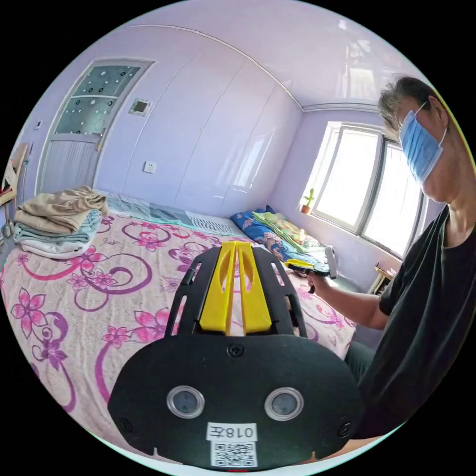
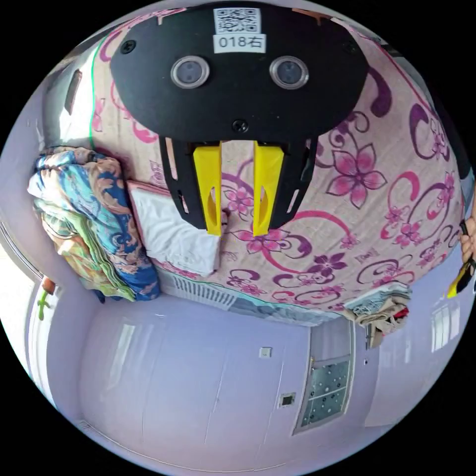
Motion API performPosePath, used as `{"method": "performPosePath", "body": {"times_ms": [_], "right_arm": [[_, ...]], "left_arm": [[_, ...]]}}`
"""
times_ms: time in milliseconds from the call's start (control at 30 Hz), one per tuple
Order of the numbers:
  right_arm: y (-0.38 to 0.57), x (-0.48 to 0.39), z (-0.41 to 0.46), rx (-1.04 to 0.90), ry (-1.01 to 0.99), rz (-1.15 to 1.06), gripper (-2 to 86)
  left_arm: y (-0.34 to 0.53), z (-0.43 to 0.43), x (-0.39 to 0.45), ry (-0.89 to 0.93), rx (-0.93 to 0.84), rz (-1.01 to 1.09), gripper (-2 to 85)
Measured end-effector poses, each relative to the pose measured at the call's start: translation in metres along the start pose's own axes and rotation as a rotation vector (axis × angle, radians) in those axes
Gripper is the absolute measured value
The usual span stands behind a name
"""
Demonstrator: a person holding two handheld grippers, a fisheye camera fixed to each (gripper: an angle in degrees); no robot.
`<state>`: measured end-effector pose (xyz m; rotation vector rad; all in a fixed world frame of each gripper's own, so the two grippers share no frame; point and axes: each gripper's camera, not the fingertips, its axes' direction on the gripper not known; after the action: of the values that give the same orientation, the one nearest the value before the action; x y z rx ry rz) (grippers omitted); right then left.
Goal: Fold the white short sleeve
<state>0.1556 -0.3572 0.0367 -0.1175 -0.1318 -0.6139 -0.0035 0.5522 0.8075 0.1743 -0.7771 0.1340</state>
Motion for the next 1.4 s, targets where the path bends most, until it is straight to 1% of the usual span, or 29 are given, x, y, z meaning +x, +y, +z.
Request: {"method": "performPosePath", "body": {"times_ms": [33,167,233,333,400,467,533,600,667,733,800,833,967,1000,1033,1100,1133,1167,1200,1233,1300,1333,1400], "right_arm": [[0.003,0.006,0.005,-0.019,0.021,-0.003,10.4],[0.002,0.032,0.055,-0.107,0.034,-0.069,11.1],[-0.002,0.034,0.079,-0.152,0.013,-0.123,11.1],[-0.002,0.038,0.121,-0.274,-0.033,-0.207,10.7],[0.004,0.049,0.147,-0.371,-0.058,-0.212,6.1],[0.009,0.064,0.149,-0.358,-0.084,-0.161,3.0],[0.014,0.086,0.148,-0.364,-0.175,-0.073,1.9],[0.025,0.116,0.137,-0.319,-0.271,0.05,1.2],[0.036,0.127,0.122,-0.27,-0.338,0.096,1.0],[0.05,0.124,0.102,-0.237,-0.384,0.071,1.0],[0.078,0.104,0.066,-0.19,-0.543,0.018,1.2],[0.087,0.095,0.057,-0.186,-0.585,0.006,1.3],[0.174,0.001,-0.019,-0.239,-0.821,-0.127,3.4],[0.201,-0.028,-0.036,-0.274,-0.942,-0.178,5.2],[0.214,-0.041,-0.043,-0.303,-1.016,-0.205,6.4],[0.255,-0.067,-0.06,-0.378,-1.252,-0.217,9.1],[0.263,-0.066,-0.063,-0.374,-1.263,-0.201,9.2],[0.274,-0.055,-0.066,-0.338,-1.198,-0.149,9.3],[0.283,-0.034,-0.064,-0.293,-1.067,-0.071,9.3],[0.286,-0.022,-0.062,-0.273,-1.0,-0.027,9.3],[0.301,0.022,-0.051,-0.187,-0.745,0.107,9.9],[0.304,0.03,-0.047,-0.182,-0.681,0.12,10.1],[0.315,0.045,-0.024,-0.218,-0.484,0.116,11.2]], "left_arm": [[-0.006,0.013,0.016,0.039,-0.031,-0.011,-1.0],[-0.025,0.031,0.057,0.079,-0.147,-0.003,-1.0],[-0.042,0.027,0.078,0.055,-0.224,0.037,-1.0],[-0.062,0.009,0.087,0.02,-0.281,0.062,-1.0],[-0.072,-0.006,0.084,0.002,-0.284,0.056,-1.0],[-0.083,-0.022,0.076,-0.012,-0.275,0.042,-1.0],[-0.098,-0.042,0.063,0.003,-0.251,0.022,-1.0],[-0.109,-0.054,0.05,0.013,-0.237,0.002,-1.0],[-0.118,-0.064,0.038,0.025,-0.213,-0.018,-1.0],[-0.127,-0.078,0.022,0.036,-0.181,-0.053,-0.9],[-0.131,-0.09,0.009,0.035,-0.164,-0.087,-0.9],[-0.133,-0.099,0.0,0.03,-0.163,-0.109,-0.7],[-0.133,-0.132,-0.03,-0.027,-0.196,-0.167,0.5],[-0.13,-0.142,-0.044,-0.045,-0.223,-0.194,1.6],[-0.126,-0.151,-0.059,-0.059,-0.255,-0.222,3.0],[-0.119,-0.161,-0.082,-0.093,-0.302,-0.265,5.1],[-0.116,-0.164,-0.095,-0.121,-0.339,-0.285,6.5],[-0.115,-0.163,-0.102,-0.135,-0.359,-0.294,7.1],[-0.115,-0.16,-0.112,-0.15,-0.39,-0.298,8.0],[-0.116,-0.153,-0.119,-0.157,-0.414,-0.292,8.6],[-0.121,-0.134,-0.124,-0.152,-0.446,-0.27,9.8],[-0.127,-0.117,-0.125,-0.14,-0.472,-0.246,10.8],[-0.138,-0.088,-0.12,-0.139,-0.512,-0.182,12.2]]}}
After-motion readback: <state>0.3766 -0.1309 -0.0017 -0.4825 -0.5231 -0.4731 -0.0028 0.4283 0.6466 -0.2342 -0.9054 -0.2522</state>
